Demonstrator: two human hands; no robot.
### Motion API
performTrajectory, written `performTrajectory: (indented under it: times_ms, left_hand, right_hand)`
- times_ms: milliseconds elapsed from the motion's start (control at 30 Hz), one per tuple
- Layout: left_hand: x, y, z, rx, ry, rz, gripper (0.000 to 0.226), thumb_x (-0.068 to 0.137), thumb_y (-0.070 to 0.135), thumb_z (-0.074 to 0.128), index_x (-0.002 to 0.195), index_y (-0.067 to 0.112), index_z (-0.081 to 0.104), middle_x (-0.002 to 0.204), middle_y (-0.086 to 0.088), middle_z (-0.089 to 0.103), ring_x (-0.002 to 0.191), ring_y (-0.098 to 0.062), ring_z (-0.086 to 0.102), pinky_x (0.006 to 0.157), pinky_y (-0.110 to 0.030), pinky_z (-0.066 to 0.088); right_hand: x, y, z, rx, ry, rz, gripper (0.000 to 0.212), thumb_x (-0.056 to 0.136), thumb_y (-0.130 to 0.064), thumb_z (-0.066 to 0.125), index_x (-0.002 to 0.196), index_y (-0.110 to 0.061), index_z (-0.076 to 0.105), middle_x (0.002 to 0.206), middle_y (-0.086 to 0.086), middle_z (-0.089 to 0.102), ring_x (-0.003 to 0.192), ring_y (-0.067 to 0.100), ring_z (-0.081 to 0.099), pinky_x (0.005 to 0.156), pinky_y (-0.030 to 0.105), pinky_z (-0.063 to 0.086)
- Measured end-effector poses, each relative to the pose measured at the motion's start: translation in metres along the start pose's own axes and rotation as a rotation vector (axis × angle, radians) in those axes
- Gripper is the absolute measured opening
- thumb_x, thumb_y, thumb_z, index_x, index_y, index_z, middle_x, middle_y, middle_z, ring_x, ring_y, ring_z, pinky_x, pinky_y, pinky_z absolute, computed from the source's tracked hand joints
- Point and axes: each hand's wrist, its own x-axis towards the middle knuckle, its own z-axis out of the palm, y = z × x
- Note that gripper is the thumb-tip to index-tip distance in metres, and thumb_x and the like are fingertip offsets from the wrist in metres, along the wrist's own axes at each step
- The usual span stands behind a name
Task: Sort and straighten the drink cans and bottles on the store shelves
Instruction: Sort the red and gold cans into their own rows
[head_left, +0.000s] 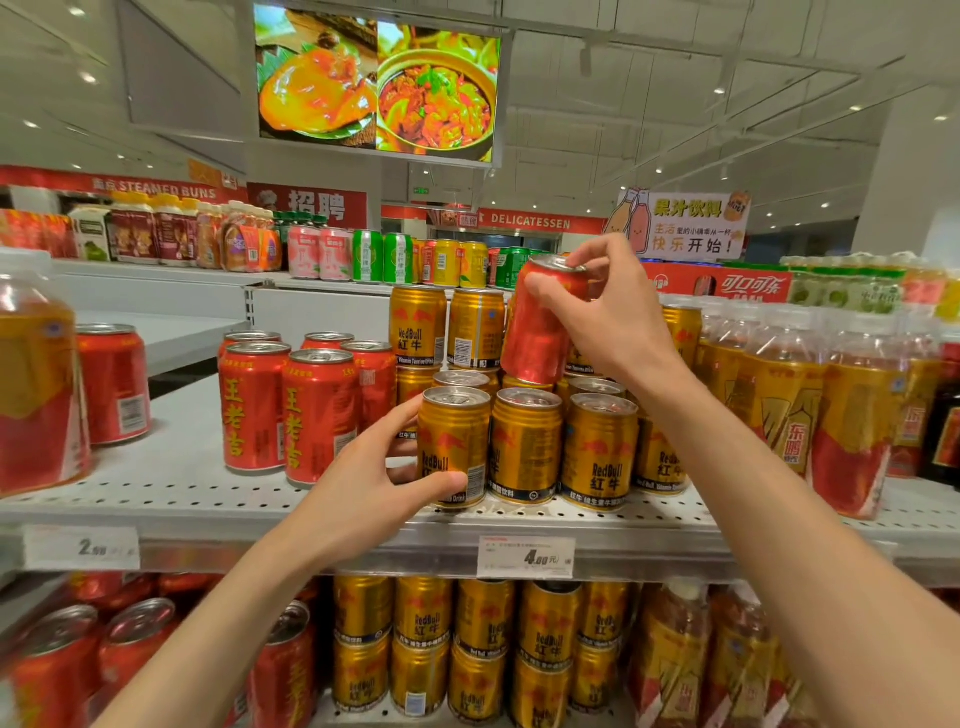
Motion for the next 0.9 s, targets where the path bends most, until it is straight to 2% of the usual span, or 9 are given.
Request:
performTrajectory:
  times_ms: [133,233,300,367,433,567,667,800,900]
  left_hand:
    - [0.001,-0.002,0.0,0.006,0.0,0.014,0.087,0.076,0.052,0.08,0.149,0.052,0.032,0.134,0.034,0.055,0.116,0.018,0.053,0.091,-0.01,0.042]
    - [0.001,-0.003,0.001,0.005,0.007,0.022,0.087,0.074,0.055,0.08,0.148,0.054,0.033,0.136,0.032,0.055,0.122,0.009,0.054,0.099,-0.02,0.046]
    - [0.001,-0.001,0.001,0.006,0.012,0.022,0.087,0.074,0.055,0.08,0.148,0.054,0.033,0.137,0.031,0.054,0.121,0.008,0.055,0.103,-0.025,0.048]
    - [0.0,-0.001,0.002,0.012,0.013,0.032,0.087,0.075,0.054,0.08,0.148,0.053,0.034,0.139,0.031,0.051,0.119,0.008,0.055,0.101,-0.024,0.047]
    - [0.0,0.0,0.002,0.016,0.017,0.038,0.086,0.075,0.054,0.08,0.148,0.053,0.035,0.14,0.028,0.051,0.119,0.006,0.056,0.099,-0.022,0.048]
    - [0.0,0.0,0.004,0.024,0.024,0.035,0.084,0.074,0.055,0.08,0.145,0.053,0.035,0.138,0.027,0.05,0.12,-0.002,0.058,0.088,-0.013,0.046]
    - [0.001,0.0,0.005,0.032,0.029,0.028,0.084,0.072,0.059,0.08,0.143,0.055,0.035,0.139,0.027,0.049,0.118,-0.007,0.06,0.088,-0.017,0.048]
    - [-0.001,0.003,0.009,0.107,0.067,0.024,0.089,0.07,0.065,0.077,0.146,0.049,0.032,0.137,0.026,0.045,0.111,-0.009,0.063,0.082,-0.017,0.049]
    - [-0.002,0.006,0.013,0.164,0.097,0.015,0.095,0.068,0.071,0.073,0.149,0.048,0.027,0.136,0.023,0.045,0.103,-0.009,0.067,0.085,-0.026,0.052]
  right_hand:
    - [-0.008,-0.006,-0.002,0.032,-0.028,-0.022,0.045,0.089,-0.053,0.068,0.116,-0.024,0.05,0.108,-0.004,0.059,0.094,0.004,0.058,0.072,0.022,0.053]
    - [-0.015,-0.01,0.0,0.091,-0.081,-0.022,0.045,0.091,-0.053,0.066,0.12,-0.024,0.048,0.104,-0.013,0.056,0.09,-0.001,0.057,0.069,0.018,0.053]
    - [-0.022,-0.008,0.003,0.107,-0.164,-0.029,0.056,0.088,-0.051,0.071,0.128,-0.026,0.04,0.106,-0.018,0.052,0.092,-0.003,0.059,0.069,0.016,0.055]
    - [-0.032,-0.001,0.004,0.086,-0.235,-0.057,0.077,0.082,-0.045,0.079,0.138,-0.03,0.029,0.111,-0.02,0.05,0.097,-0.002,0.059,0.074,0.014,0.053]
    - [-0.039,0.006,0.006,0.082,-0.237,-0.083,0.092,0.08,-0.04,0.083,0.147,-0.034,0.021,0.121,-0.015,0.05,0.105,0.004,0.06,0.084,0.017,0.052]
    - [-0.041,0.004,0.004,0.075,-0.186,-0.116,0.1,0.081,-0.04,0.083,0.155,-0.033,0.018,0.131,-0.016,0.044,0.119,0.006,0.053,0.097,0.025,0.049]
    - [-0.045,-0.003,-0.003,0.114,-0.148,-0.117,0.099,0.081,-0.041,0.082,0.156,-0.031,0.019,0.131,-0.019,0.044,0.11,-0.007,0.055,0.092,0.014,0.049]
    - [-0.052,-0.011,-0.016,0.209,-0.121,-0.088,0.094,0.081,-0.041,0.081,0.154,-0.033,0.023,0.132,-0.015,0.048,0.11,-0.005,0.059,0.091,0.024,0.058]
    - [-0.066,-0.01,-0.021,0.225,-0.164,-0.054,0.092,0.08,-0.042,0.081,0.153,-0.036,0.025,0.124,-0.021,0.049,0.096,-0.024,0.056,0.075,0.008,0.056]
